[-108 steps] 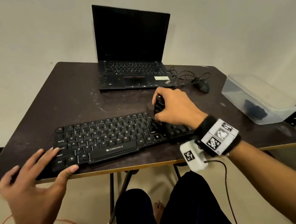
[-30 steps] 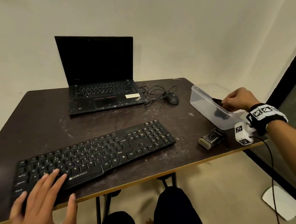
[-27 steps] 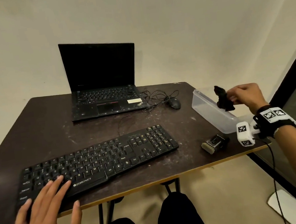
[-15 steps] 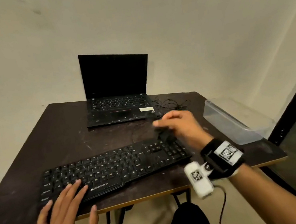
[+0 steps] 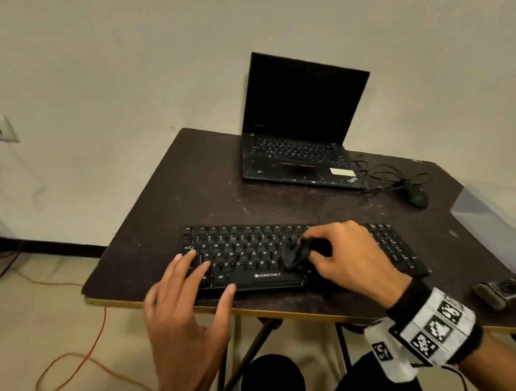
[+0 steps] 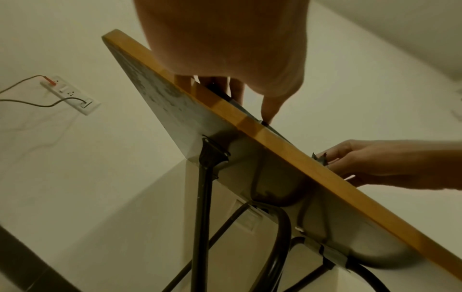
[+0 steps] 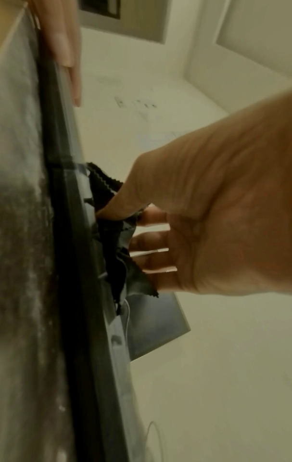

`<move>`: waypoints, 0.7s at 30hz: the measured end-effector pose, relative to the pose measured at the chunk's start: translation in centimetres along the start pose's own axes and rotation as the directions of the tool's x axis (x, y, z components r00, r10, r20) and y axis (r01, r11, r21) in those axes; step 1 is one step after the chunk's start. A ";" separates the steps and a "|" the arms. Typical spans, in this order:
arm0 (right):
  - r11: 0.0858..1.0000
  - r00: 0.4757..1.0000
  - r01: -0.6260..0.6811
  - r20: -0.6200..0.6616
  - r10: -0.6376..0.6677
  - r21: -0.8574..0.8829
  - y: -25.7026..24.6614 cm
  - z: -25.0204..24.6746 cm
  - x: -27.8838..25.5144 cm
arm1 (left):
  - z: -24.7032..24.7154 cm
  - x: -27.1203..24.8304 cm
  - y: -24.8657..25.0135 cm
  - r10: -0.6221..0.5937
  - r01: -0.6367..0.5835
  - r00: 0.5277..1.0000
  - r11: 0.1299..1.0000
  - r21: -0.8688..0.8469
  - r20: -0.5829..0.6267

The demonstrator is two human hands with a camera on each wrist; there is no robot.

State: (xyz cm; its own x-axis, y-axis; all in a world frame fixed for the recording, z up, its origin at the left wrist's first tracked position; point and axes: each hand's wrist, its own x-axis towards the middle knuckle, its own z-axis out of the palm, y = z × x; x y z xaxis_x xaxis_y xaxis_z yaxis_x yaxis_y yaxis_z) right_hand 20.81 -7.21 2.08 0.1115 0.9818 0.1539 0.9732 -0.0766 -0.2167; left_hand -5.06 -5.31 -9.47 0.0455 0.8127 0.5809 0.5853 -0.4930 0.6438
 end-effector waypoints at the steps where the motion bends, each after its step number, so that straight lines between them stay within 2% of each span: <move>1: 0.998 1.000 0.002 -0.017 -0.003 -0.061 -0.5 0.0 -0.3 | 0.0 -0.1 -0.1 -0.017 0.017 1.000 1.000 -0.012 -0.005; 4: 0.994 0.995 0.021 -0.095 -0.031 -0.106 -1.4 -0.2 -0.4 | 0.0 0.0 -0.1 -0.035 0.035 0.999 0.999 -0.025 0.004; 7: 0.998 0.993 0.058 -0.105 -0.054 0.036 -3.9 -0.8 2.1 | -0.1 0.1 0.2 -0.029 0.029 0.999 1.000 -0.005 0.037; 10: 0.982 0.985 0.164 -0.064 -0.158 0.097 -8.8 -0.8 6.1 | -0.2 0.0 0.6 -0.003 0.000 0.995 0.999 0.034 0.096; 14: 0.948 0.942 0.317 0.118 -0.313 -0.015 -13.7 1.4 10.3 | -0.4 0.1 0.3 -0.019 0.009 0.988 0.998 0.068 0.153; 18: 0.936 0.842 0.349 0.450 -0.297 -0.034 -14.6 3.1 10.0 | -0.4 0.2 0.0 -0.033 0.016 0.983 0.996 0.092 0.181; 19: 0.933 0.817 0.359 0.491 -0.301 -0.026 -14.4 3.1 9.5 | -0.3 0.2 0.1 -0.033 0.016 0.983 0.996 0.092 0.181; 21: 0.917 0.812 0.397 0.481 -0.331 -0.038 -14.3 3.4 8.5 | -0.2 0.2 -0.1 -0.042 0.027 0.984 0.996 0.088 0.172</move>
State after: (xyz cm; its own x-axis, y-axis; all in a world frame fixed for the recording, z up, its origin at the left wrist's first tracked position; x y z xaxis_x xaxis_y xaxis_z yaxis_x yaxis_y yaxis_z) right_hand 7.15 2.84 3.18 -0.3284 0.9061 -0.2666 0.9445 0.3127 -0.1007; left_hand -5.31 -5.18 -9.30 0.1590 0.8741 0.4591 0.6550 -0.4413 0.6134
